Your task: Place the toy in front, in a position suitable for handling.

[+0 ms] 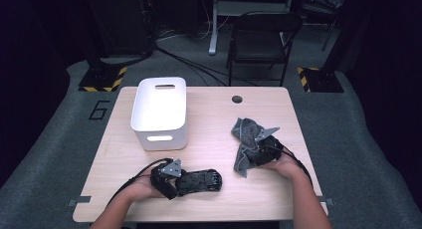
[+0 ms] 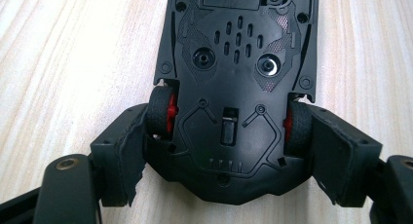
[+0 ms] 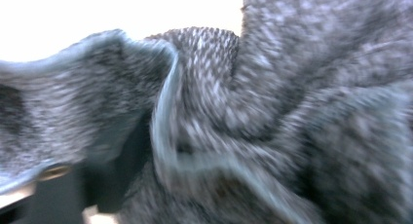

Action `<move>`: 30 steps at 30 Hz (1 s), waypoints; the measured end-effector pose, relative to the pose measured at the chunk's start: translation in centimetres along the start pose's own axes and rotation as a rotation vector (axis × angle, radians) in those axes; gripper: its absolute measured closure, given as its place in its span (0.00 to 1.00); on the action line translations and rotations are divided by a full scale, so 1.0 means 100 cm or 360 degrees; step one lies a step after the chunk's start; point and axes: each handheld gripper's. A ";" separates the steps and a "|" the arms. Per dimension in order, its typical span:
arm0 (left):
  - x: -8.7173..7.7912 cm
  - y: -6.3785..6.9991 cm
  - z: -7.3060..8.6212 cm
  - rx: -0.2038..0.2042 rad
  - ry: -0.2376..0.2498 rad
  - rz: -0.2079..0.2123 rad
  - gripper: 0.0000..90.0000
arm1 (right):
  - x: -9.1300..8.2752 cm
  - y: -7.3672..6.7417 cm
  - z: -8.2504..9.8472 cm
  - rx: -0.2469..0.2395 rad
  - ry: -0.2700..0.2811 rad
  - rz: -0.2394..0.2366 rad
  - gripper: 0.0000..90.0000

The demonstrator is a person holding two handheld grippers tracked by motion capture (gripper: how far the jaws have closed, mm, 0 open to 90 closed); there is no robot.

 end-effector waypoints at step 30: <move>0.000 0.001 0.003 -0.0004 0.0030 -0.0002 0.26 | -0.012 -0.107 -0.040 -0.0398 0.0302 -0.0732 0.79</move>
Point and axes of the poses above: each handheld gripper's, and its own axes: x roughly forward along the jaws, z roughly out of its underside, y roughly to its right, and after that the axes turned 2 degrees about z, right-handed
